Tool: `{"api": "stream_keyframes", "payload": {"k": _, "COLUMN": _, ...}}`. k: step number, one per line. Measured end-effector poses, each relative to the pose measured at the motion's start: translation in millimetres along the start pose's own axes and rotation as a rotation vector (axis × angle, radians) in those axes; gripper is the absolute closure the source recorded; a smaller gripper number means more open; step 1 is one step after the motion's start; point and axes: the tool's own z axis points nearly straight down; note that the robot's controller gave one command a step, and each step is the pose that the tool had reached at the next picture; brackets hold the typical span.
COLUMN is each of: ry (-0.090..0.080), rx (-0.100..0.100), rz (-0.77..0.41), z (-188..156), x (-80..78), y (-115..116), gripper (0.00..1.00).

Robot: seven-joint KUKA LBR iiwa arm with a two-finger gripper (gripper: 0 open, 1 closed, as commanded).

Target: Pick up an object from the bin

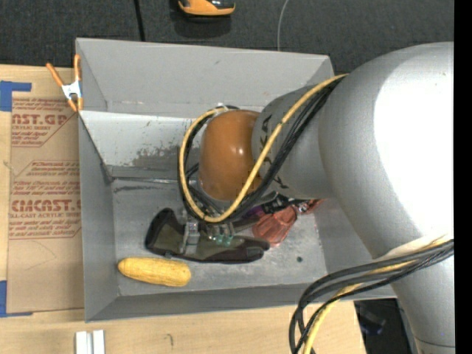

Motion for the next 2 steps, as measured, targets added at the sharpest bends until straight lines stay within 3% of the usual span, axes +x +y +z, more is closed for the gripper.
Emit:
{"api": "stream_keyframes", "payload": {"k": 1, "ry": 0.000, "rx": 0.000, "rz": 0.000, "z": 0.0, "x": 0.0, "y": 0.0, "gripper": 1.00}}
{"api": "stream_keyframes", "payload": {"k": 2, "ry": -0.001, "rx": 0.000, "rz": -0.008, "z": -125.3, "x": 19.0, "y": -11.9, "gripper": 1.00}}
